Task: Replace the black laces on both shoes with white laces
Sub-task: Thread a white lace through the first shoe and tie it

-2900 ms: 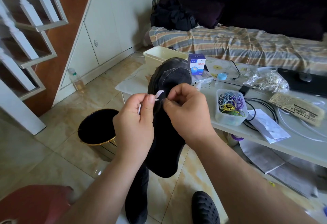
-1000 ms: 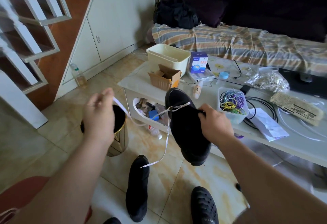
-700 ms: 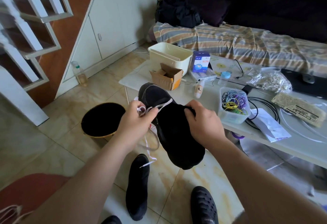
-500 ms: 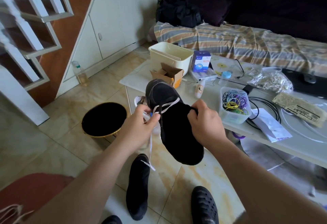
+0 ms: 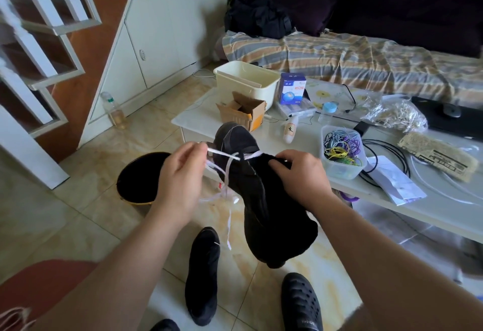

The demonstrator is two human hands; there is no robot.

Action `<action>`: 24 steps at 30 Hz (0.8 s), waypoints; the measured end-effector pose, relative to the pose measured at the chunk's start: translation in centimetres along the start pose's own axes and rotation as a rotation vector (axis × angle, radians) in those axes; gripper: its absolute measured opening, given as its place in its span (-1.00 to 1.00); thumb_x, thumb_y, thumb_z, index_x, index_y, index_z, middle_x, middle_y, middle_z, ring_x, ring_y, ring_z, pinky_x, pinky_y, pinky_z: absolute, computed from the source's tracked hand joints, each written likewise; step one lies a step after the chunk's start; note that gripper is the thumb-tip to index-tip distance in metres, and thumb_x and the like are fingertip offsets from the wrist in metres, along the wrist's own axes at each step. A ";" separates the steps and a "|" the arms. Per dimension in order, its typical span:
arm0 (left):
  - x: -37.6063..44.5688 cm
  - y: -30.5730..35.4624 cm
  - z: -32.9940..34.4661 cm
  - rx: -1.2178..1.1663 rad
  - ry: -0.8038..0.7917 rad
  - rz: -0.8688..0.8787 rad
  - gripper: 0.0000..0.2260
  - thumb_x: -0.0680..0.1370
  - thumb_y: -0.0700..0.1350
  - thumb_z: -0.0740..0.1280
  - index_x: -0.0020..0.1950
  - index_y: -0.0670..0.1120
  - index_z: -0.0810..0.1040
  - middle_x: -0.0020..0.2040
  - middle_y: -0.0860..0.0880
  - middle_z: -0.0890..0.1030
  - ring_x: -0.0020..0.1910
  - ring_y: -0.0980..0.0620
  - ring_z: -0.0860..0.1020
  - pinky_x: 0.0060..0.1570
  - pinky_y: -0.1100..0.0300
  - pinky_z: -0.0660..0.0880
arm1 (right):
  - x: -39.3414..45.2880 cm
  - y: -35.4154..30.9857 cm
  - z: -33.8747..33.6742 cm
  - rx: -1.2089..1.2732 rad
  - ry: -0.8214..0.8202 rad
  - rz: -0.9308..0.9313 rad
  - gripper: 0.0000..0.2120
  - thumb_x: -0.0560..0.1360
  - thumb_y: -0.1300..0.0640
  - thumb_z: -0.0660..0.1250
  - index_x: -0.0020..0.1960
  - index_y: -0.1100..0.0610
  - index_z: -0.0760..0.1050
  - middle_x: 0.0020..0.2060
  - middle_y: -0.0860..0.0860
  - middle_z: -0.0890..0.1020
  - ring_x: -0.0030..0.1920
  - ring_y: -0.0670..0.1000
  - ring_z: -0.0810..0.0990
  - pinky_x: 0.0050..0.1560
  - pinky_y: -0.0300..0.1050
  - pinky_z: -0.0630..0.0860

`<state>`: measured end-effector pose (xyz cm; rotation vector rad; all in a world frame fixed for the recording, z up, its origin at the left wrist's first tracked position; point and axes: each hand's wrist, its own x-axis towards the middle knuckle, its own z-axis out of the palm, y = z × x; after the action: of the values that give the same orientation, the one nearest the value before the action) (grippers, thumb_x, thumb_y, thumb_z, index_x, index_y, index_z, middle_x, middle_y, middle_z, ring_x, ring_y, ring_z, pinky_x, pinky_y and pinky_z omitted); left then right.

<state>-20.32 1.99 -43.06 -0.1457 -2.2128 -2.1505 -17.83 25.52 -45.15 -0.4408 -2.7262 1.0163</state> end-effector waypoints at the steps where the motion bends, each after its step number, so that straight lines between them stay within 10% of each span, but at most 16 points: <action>1: 0.2 -0.1 -0.1 -0.029 0.035 -0.023 -0.80 0.66 0.02 0.31 -0.17 0.13 0.45 -0.40 0.16 0.33 -0.43 0.13 0.28 -0.40 0.16 0.23 | 0.1 0.0 -0.2 0.091 -0.014 0.025 -0.85 0.56 -0.09 0.42 0.00 -0.05 0.71 -0.14 -0.09 0.72 -0.06 0.02 0.66 -0.02 -0.05 0.59; 9: 1.4 4.9 -0.6 -0.619 0.009 -0.190 -0.81 0.65 -0.16 0.17 -0.12 -0.08 0.51 -0.29 0.06 0.38 -0.35 0.08 0.17 -0.38 0.23 0.14 | -0.7 -1.4 -0.9 0.885 -0.416 0.241 -0.89 0.61 0.29 0.38 0.08 0.27 0.67 -0.09 0.22 0.73 -0.12 0.14 0.70 0.08 0.09 0.64; 16: -0.1 7.4 0.1 -0.096 -0.104 0.234 -0.81 0.63 -0.01 0.33 -0.12 0.17 0.69 -0.17 0.16 0.62 -0.29 0.18 0.45 -0.20 0.18 0.32 | -1.1 -2.5 -0.4 0.652 -0.356 0.136 -0.92 0.59 0.24 0.42 -0.03 0.18 0.71 -0.22 0.16 0.72 -0.23 0.09 0.66 -0.10 -0.02 0.63; 24: -0.5 6.7 2.0 -0.267 -0.177 -0.047 -0.82 0.72 -0.20 0.23 -0.08 -0.11 0.37 0.05 -0.19 0.73 -0.25 -0.17 0.68 -0.33 0.09 0.54 | -1.6 -2.9 0.8 0.476 -0.392 0.058 -0.92 0.56 0.22 0.45 -0.04 0.09 0.71 -0.16 0.14 0.75 -0.23 0.04 0.65 -0.01 0.13 0.66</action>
<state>-19.06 4.15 -36.52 -0.3098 -2.0176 -2.5434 -17.14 22.42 -43.99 -0.2571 -2.6518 1.8755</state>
